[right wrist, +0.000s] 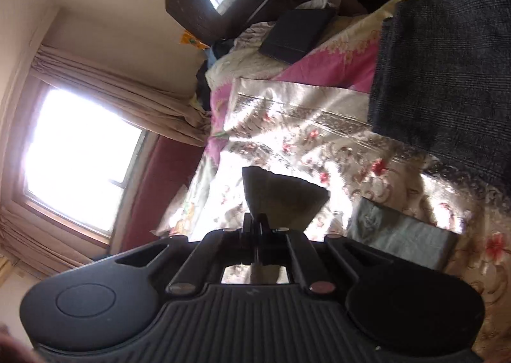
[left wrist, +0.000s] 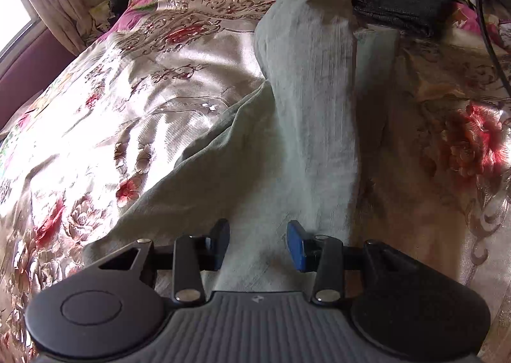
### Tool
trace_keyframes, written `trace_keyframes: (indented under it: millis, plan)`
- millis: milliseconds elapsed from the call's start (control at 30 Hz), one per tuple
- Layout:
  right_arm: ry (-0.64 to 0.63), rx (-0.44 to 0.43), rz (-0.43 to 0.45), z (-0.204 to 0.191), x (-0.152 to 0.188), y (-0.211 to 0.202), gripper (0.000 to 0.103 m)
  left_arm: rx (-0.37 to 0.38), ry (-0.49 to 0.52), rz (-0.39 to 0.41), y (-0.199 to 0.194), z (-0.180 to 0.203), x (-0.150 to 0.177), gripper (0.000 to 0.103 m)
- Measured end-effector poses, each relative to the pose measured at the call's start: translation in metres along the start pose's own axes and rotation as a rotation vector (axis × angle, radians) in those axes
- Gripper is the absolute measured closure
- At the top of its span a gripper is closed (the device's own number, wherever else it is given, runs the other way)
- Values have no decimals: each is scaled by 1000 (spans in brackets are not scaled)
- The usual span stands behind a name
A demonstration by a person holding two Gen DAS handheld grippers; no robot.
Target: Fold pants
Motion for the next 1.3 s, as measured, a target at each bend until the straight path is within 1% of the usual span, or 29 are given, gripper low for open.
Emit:
trace_keyframes:
  millis: [33,67,100,167,233,400,567,667,700,733,800,867,933,1033,1067,1133,1167,1233,1300]
  plan:
    - [8,70,-28,15,5,3,99,3,7,-2,0,1,1,49]
    - [32,165,-59,38,12,6,99,3,15,-1,0,2,3,49]
    - [54,231,-73,58,17,6,99,4,23,1,-1,3,4,49]
    - [54,318,-55,77,20,1,99,7,29,0,-1,4,6,48]
    - [92,314,-43,85,23,-5,99,14,29,-6,-1,5,7,49]
    - [23,352,-66,79,17,4,95,13,37,4,-1,5,2,49]
    - [30,357,-54,77,21,-9,95,15,23,6,1,3,0,49]
    - [76,350,-66,82,27,-10,95,21,36,3,2,5,1,49]
    - [69,354,-73,83,30,-9,91,24,42,2,1,6,1,49]
    - [70,357,-76,84,31,-8,89,25,50,2,1,7,0,49]
    - [81,335,-79,85,33,-5,83,25,58,7,0,7,0,49]
    - [82,332,-81,87,33,-2,83,30,63,1,1,8,0,48]
    - [100,313,-66,93,31,6,83,25,72,3,2,11,-2,49]
    - [141,236,-23,101,25,17,82,28,68,11,2,13,-6,48]
    - [167,213,-17,103,22,20,81,30,68,13,2,14,-7,48]
    - [191,167,-16,102,17,24,81,31,68,17,1,17,-10,49]
    - [178,158,-24,100,15,24,81,34,68,18,1,18,-10,49]
    - [144,167,-46,95,13,21,81,40,67,22,0,20,-11,48]
    - [137,172,-63,96,14,18,81,41,73,22,1,22,-12,49]
Point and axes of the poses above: each gripper's, at about its wrist camera, not at the fingertips, and y roughly the way its jaws point, z to its right, x to its underside, the point moved 2 cm from there along y, roughly the way its jaws point, and after that the axes turned 10 degrees about -x, right-handed, at the moved point
